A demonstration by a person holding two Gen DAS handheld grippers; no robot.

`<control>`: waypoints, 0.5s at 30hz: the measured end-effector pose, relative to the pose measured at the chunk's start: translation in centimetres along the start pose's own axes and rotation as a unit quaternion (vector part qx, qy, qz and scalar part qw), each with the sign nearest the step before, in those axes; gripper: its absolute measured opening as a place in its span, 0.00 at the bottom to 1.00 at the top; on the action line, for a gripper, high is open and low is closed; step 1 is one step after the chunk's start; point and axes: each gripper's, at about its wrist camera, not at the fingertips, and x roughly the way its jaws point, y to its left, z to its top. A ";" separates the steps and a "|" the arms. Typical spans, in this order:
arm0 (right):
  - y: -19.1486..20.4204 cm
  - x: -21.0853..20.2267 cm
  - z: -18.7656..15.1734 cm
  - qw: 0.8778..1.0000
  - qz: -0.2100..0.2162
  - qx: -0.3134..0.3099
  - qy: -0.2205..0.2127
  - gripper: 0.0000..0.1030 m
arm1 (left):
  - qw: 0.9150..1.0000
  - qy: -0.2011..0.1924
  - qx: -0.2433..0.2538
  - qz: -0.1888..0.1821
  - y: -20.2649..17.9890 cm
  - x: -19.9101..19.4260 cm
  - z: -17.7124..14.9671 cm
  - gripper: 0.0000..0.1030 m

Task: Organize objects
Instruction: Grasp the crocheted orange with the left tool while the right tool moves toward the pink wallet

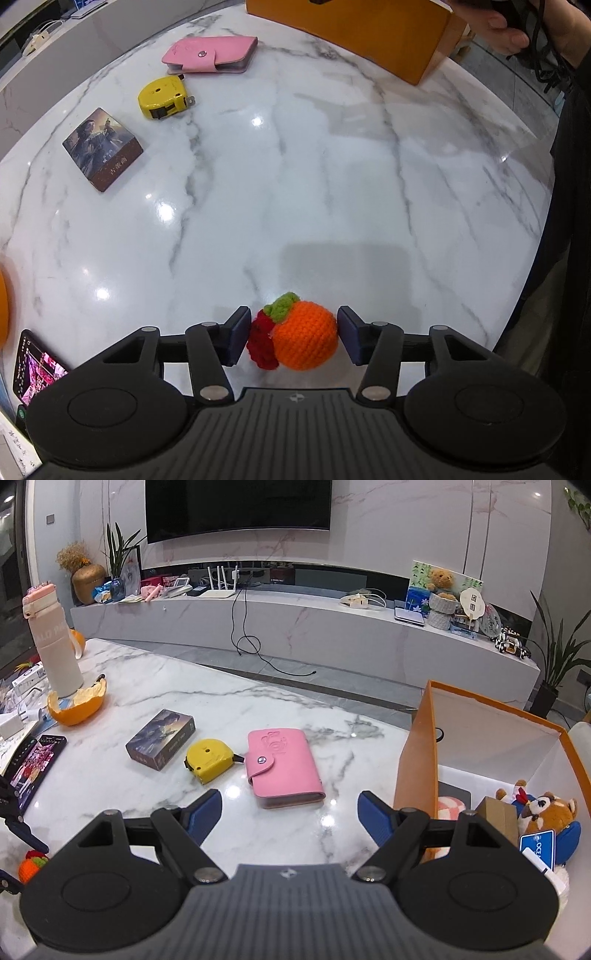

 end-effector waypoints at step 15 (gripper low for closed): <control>2.5 1.2 -0.9 1.000 -0.021 -0.010 0.004 0.80 | 0.992 -0.062 -0.089 0.064 2.3 1.2 3.5 0.58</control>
